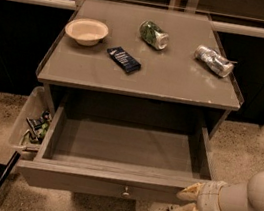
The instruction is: Close top drawer
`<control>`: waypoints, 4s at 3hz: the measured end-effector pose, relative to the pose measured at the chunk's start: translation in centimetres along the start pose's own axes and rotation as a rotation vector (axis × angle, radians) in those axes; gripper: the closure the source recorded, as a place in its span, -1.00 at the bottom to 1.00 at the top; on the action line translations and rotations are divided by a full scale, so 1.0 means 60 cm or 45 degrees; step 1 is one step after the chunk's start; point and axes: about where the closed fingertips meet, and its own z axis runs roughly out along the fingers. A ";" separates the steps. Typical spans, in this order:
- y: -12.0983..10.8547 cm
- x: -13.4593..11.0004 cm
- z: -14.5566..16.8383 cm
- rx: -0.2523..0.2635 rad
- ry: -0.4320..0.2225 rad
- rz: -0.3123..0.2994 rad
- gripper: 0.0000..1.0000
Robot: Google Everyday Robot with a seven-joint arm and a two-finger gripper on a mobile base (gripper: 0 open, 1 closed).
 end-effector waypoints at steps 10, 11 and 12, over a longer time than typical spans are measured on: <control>-0.272 -0.061 0.048 0.067 -0.036 -0.244 -0.65; -0.272 -0.061 0.048 0.067 -0.036 -0.244 -1.00; -0.272 -0.061 0.048 0.067 -0.036 -0.244 -1.00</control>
Offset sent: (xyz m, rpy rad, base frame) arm 0.0727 0.0180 0.0101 0.0331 -0.1017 0.1282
